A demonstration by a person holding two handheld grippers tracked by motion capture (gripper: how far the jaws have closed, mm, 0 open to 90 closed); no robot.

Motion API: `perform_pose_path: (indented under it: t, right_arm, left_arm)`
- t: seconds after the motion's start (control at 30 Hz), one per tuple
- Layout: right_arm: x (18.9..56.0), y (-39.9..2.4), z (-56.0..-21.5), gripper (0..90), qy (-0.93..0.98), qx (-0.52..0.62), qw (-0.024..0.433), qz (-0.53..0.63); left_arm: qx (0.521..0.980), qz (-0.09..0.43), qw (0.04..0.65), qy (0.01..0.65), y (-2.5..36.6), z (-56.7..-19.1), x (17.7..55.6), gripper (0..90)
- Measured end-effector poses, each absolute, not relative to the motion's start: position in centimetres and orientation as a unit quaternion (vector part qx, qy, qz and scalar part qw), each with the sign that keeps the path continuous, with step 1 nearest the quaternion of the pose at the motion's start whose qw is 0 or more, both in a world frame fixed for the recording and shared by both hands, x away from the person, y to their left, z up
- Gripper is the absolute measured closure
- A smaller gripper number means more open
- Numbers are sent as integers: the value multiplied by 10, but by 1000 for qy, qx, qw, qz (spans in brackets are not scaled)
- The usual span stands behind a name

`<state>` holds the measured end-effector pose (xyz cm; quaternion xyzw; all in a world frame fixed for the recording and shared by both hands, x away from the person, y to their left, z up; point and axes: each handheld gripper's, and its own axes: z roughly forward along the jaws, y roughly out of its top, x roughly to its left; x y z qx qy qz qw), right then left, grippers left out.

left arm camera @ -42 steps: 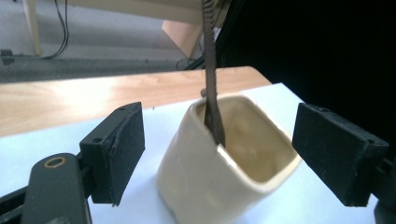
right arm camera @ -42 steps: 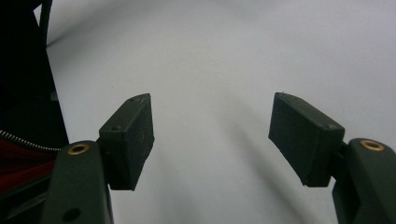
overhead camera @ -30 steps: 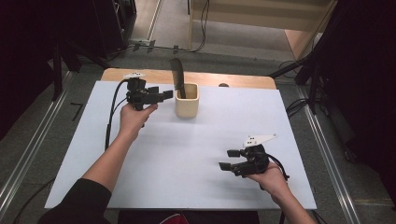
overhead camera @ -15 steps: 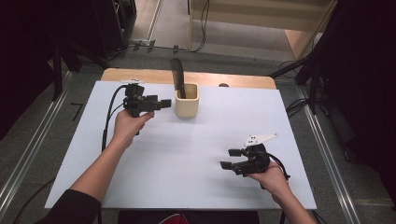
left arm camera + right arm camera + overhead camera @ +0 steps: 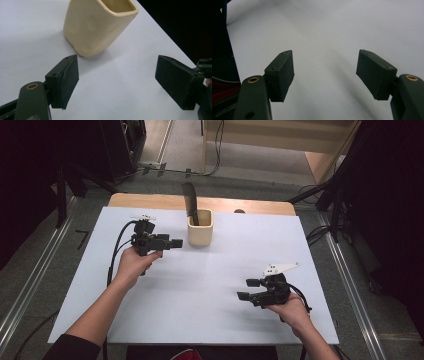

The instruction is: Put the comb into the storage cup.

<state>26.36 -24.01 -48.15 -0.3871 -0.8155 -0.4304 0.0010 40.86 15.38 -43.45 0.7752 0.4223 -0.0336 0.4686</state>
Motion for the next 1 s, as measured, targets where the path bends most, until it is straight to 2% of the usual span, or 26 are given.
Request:
perform_pose_path:
  t: [0.53, 1.0]
  right_arm:
    - [265, -244, -482, 281, -813, -393, 0, -429]
    - [265, -245, -482, 280, -812, -398, 0, -428]
  left_arm:
    - [787, -68, 465, 399, 162, -439, 375, 201]
    - [807, -77, 448, 378, 162, -444, 346, 201]
